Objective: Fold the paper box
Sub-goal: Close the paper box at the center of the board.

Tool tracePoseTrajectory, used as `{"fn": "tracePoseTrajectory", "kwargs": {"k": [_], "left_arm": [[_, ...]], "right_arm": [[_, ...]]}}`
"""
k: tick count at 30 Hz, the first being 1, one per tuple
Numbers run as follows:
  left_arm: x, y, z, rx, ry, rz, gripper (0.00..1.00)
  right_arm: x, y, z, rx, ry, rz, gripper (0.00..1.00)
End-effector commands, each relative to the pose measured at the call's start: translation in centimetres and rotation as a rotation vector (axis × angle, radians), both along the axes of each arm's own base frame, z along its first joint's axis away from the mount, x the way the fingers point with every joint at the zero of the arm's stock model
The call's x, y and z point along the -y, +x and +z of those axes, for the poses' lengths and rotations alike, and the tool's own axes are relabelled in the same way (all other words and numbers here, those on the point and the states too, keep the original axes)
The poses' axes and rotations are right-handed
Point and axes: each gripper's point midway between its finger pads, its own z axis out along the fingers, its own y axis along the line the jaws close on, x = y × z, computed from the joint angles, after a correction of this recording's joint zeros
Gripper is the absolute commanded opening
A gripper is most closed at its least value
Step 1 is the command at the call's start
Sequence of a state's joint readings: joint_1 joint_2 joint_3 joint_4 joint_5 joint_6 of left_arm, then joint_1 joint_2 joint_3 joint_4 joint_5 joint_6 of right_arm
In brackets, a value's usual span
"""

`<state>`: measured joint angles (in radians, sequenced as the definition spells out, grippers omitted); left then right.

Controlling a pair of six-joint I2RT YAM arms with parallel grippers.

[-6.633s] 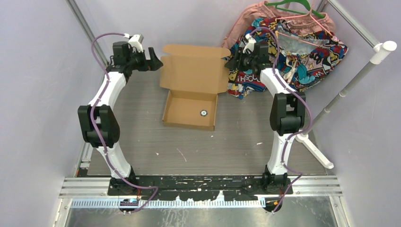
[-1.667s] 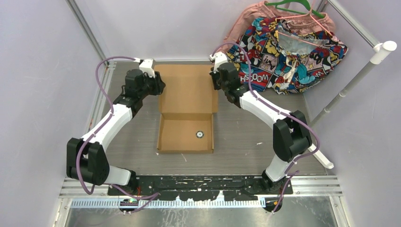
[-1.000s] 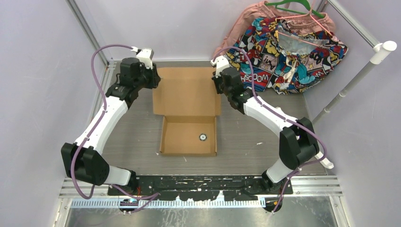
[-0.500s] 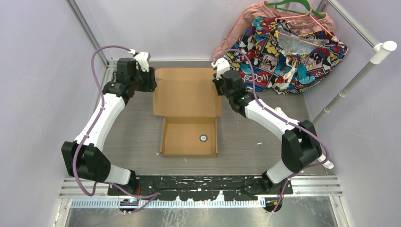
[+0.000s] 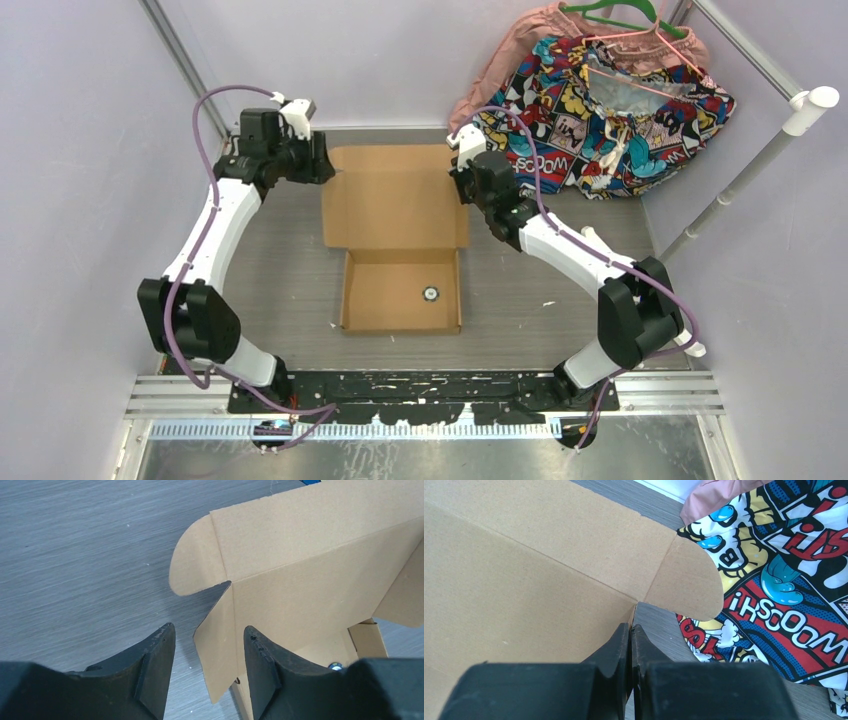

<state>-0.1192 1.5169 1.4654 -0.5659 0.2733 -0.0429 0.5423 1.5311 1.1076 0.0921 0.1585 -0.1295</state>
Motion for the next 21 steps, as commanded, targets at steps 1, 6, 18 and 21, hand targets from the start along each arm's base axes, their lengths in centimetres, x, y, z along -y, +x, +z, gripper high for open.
{"fn": "tracePoseTrajectory", "kwargs": {"k": [1, 6, 18, 21], "left_arm": [[0.9, 0.3, 0.6, -0.004, -0.043, -0.070, 0.53], [1.0, 0.4, -0.5, -0.044, -0.051, -0.084, 0.48], [1.2, 0.6, -1.3, -0.069, -0.073, -0.079, 0.27], [1.3, 0.6, -1.2, -0.071, -0.080, -0.084, 0.26]], "right_arm": [[-0.3, -0.7, 1.5, 0.042, 0.002, 0.028, 0.05], [-0.2, -0.7, 1.6, 0.045, -0.002, 0.026, 0.05], [-0.4, -0.7, 1.3, 0.038, -0.001, 0.034, 0.05], [-0.4, -0.7, 1.4, 0.038, 0.000, 0.034, 0.05]]}}
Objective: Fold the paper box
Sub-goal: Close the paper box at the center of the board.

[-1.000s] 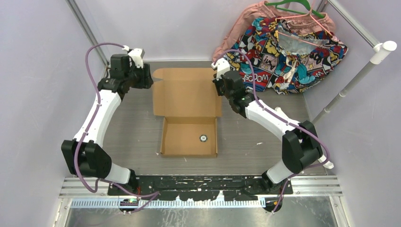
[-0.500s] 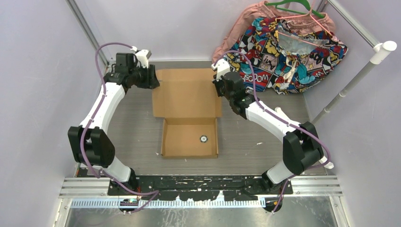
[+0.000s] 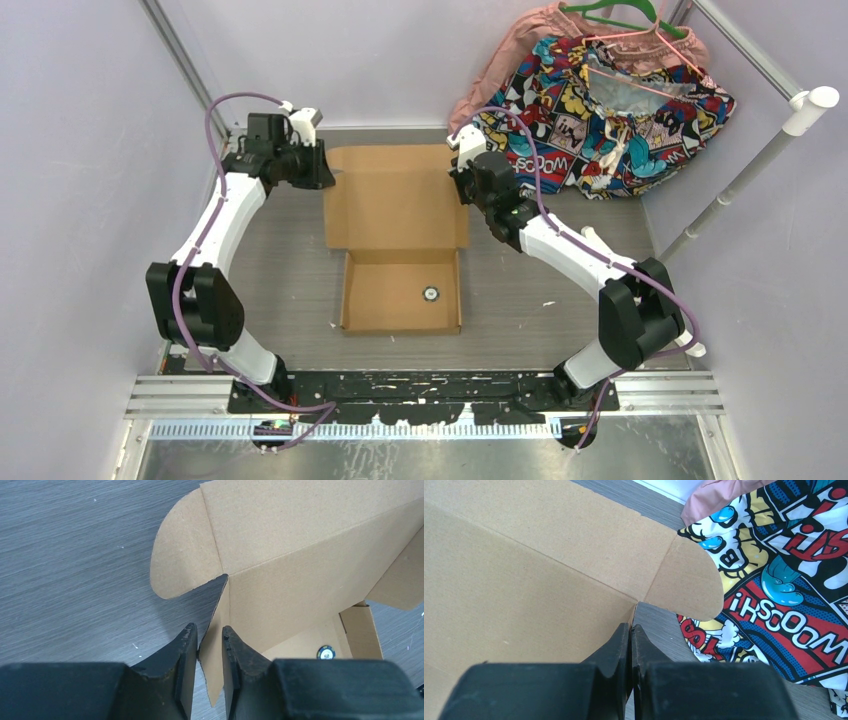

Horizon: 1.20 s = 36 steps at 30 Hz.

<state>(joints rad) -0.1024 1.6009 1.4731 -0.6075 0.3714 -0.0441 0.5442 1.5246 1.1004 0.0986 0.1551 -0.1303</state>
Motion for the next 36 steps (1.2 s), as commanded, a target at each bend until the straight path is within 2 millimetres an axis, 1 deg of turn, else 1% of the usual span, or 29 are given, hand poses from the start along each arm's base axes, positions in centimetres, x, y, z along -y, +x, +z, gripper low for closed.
{"fn": "tracePoseTrajectory", "kwargs": {"k": [1, 4, 5, 7, 8, 12, 17, 20, 22, 25, 30, 36], "left_arm": [[0.4, 0.7, 2.2, 0.053, -0.035, -0.022, 0.25], [0.4, 0.6, 2.3, 0.050, -0.033, -0.017, 0.17], [0.3, 0.5, 2.3, 0.050, -0.034, -0.014, 0.13], [0.3, 0.5, 2.5, 0.051, -0.038, -0.010, 0.02], [0.3, 0.4, 2.5, 0.051, -0.040, -0.008, 0.00], [0.4, 0.1, 2.8, 0.062, -0.051, -0.007, 0.00], [0.3, -0.4, 3.1, 0.090, -0.059, 0.012, 0.00], [0.1, -0.7, 4.0, 0.139, -0.064, 0.031, 0.00], [0.1, -0.9, 4.2, 0.162, -0.067, 0.038, 0.00], [0.1, -1.3, 5.0, 0.206, -0.064, 0.049, 0.00], [0.4, -2.0, 5.9, 0.250, -0.055, 0.047, 0.00], [0.6, -2.5, 6.4, 0.285, -0.043, 0.045, 0.00]], "right_arm": [[-0.3, -0.5, 1.3, 0.032, -0.005, 0.029, 0.05], [-0.4, -0.5, 1.4, 0.028, -0.002, 0.029, 0.05], [-0.3, -0.6, 1.4, 0.026, 0.000, 0.029, 0.05], [-0.4, -0.6, 1.7, 0.024, 0.005, 0.031, 0.05], [-0.5, -0.7, 1.5, 0.015, 0.004, 0.034, 0.05], [-0.6, -0.9, 1.5, -0.005, 0.015, 0.034, 0.10], [-0.3, -1.3, 1.5, -0.051, 0.010, 0.019, 0.13], [-0.2, -1.8, 1.8, -0.106, 0.009, 0.016, 0.16], [-0.2, -2.2, 2.0, -0.141, 0.007, 0.016, 0.18], [-0.1, -2.7, 2.2, -0.186, 0.002, 0.013, 0.18], [-0.5, -3.0, 3.0, -0.228, 0.003, 0.028, 0.14], [-0.8, -3.1, 3.7, -0.243, 0.010, 0.041, 0.12]]}}
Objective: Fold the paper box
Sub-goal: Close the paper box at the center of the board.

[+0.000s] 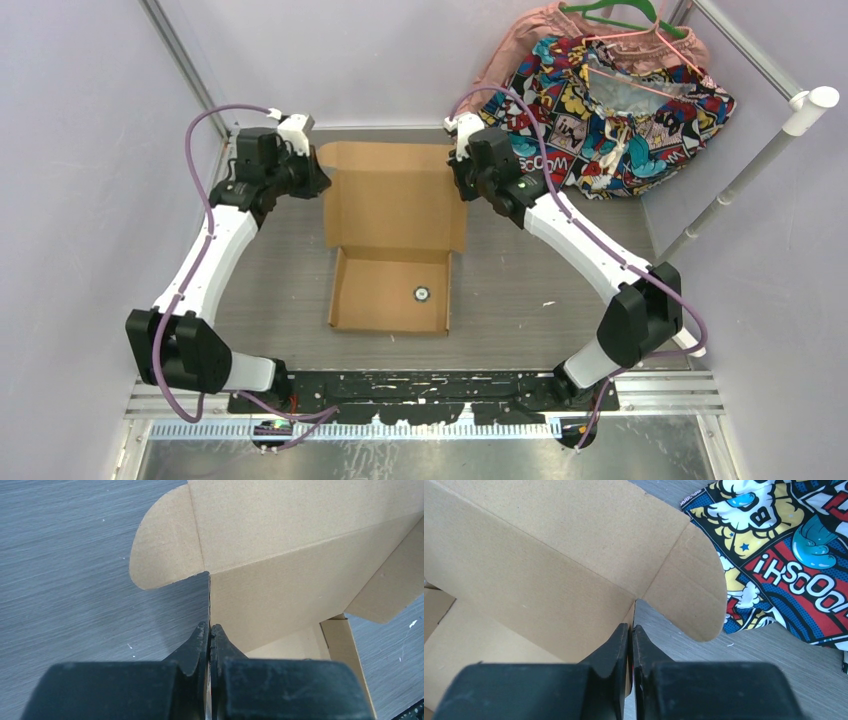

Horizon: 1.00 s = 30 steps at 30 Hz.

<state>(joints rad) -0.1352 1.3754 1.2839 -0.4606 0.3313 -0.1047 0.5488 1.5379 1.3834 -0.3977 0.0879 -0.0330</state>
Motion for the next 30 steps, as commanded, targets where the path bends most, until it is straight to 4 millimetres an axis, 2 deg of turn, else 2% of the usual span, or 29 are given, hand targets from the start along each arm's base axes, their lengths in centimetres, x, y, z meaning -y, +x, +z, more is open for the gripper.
{"fn": "tracePoseTrajectory", "kwargs": {"k": [1, 7, 15, 24, 30], "left_arm": [[0.1, 0.3, 2.9, 0.125, 0.000, 0.014, 0.00], [0.3, 0.2, 3.0, 0.143, -0.001, 0.025, 0.00], [1.5, 1.0, 3.8, 0.178, -0.023, 0.042, 0.00], [3.5, 2.2, 4.8, 0.232, -0.066, 0.051, 0.01], [3.8, 2.5, 4.2, 0.249, -0.109, 0.072, 0.02]], "right_arm": [[-0.6, -0.2, 1.7, -0.003, 0.023, 0.016, 0.11], [-0.3, -0.3, 1.5, -0.025, 0.006, 0.007, 0.01], [0.3, 0.8, 2.2, 0.034, 0.009, -0.050, 0.01], [0.6, 2.9, 3.3, 0.168, 0.046, -0.120, 0.01], [0.3, 3.5, 3.2, 0.235, 0.074, -0.150, 0.01]]}}
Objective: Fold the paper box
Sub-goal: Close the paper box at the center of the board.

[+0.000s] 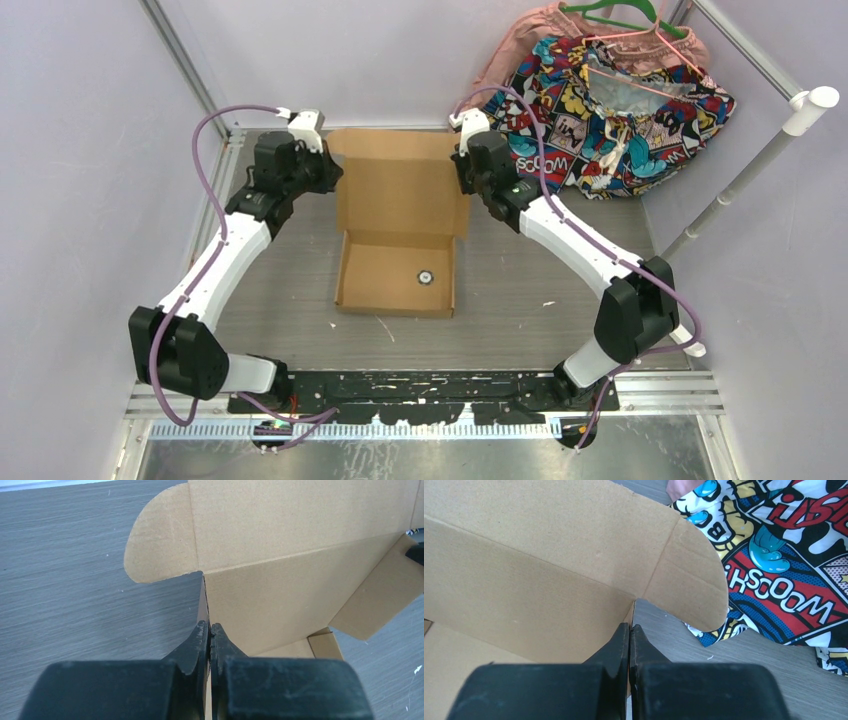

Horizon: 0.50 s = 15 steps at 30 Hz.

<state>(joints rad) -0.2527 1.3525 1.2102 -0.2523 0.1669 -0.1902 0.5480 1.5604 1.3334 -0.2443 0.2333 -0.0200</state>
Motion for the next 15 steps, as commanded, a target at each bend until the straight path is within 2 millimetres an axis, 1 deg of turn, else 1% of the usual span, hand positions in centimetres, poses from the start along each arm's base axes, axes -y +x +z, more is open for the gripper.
{"fn": "tracePoseTrajectory", "kwargs": {"k": [1, 6, 9, 11, 13, 15], "left_arm": [[1.2, 1.1, 2.7, 0.121, -0.086, 0.003, 0.02], [2.0, 1.0, 1.9, 0.119, -0.093, 0.019, 0.02], [2.7, 0.7, 1.7, 0.122, -0.091, 0.022, 0.02], [3.1, 0.3, 1.9, 0.128, -0.088, 0.021, 0.02], [3.5, -0.1, 2.2, 0.142, -0.085, 0.021, 0.02], [3.5, -0.5, 2.7, 0.161, -0.083, 0.033, 0.02]], "right_arm": [[-0.9, 0.9, 3.1, 0.135, 0.074, -0.022, 0.01], [-1.7, 0.8, 2.9, 0.116, 0.079, -0.044, 0.01], [-2.2, 0.6, 2.8, 0.099, 0.084, -0.061, 0.01], [-2.7, 0.1, 2.8, 0.094, 0.084, -0.067, 0.01], [-2.8, -0.2, 2.7, 0.091, 0.088, -0.081, 0.01], [-2.8, -0.5, 2.6, 0.096, 0.093, -0.095, 0.01]]}}
